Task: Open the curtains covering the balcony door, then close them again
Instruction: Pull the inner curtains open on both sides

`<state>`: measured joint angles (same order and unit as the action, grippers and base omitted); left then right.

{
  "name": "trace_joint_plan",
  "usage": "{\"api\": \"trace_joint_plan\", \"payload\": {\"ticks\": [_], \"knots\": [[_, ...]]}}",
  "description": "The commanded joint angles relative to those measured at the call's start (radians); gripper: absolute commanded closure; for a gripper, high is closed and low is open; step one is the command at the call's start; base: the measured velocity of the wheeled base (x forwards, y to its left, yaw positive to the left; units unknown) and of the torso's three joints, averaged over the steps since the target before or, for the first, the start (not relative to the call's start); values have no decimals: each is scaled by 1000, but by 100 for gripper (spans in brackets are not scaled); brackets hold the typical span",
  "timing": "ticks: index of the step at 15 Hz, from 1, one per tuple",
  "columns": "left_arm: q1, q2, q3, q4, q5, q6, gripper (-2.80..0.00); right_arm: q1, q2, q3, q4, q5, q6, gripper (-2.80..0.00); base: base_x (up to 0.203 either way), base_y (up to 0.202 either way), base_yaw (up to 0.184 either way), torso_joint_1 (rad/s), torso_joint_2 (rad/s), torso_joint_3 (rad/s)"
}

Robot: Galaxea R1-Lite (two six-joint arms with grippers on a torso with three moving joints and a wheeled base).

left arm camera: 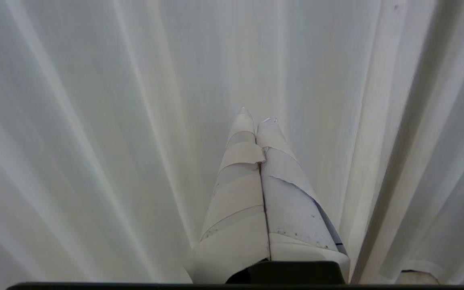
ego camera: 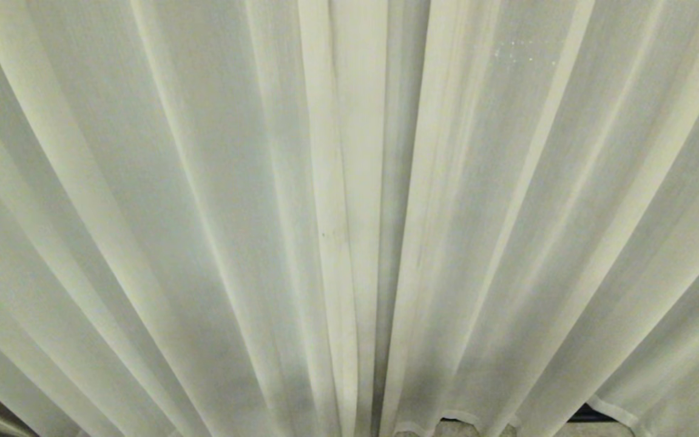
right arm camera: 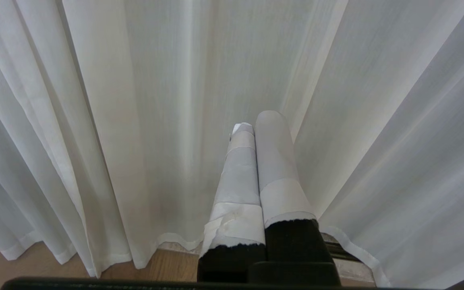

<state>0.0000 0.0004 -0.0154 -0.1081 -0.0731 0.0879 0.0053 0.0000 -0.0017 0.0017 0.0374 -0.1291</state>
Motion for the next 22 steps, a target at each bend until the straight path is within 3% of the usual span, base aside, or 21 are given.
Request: {"api": "trace_joint_plan", "payload": {"ticks": [1,3,6,13,18,22], "knots": [[0,1,-47,23,-33,-3,0,1,2,0,0,1,-1,0,0,0,0,0,0,0],[0,34,-109,72,-98,-3,0,1,2,0,0,1,-1,0,0,0,0,0,0,0],[-9,176,-185,76,-142,-5,0,1,2,0,0,1,-1,0,0,0,0,0,0,0],[-272,624,-556,77,-153,-21,0,1,2,0,0,1,-1,0,0,0,0,0,0,0],[-356,886,-807,78,-154,-24,0,1,2,0,0,1,-1,0,0,0,0,0,0,0],[-416,1037,-936,77,-154,-61,0,1,2,0,0,1,-1,0,0,0,0,0,0,0]]}}
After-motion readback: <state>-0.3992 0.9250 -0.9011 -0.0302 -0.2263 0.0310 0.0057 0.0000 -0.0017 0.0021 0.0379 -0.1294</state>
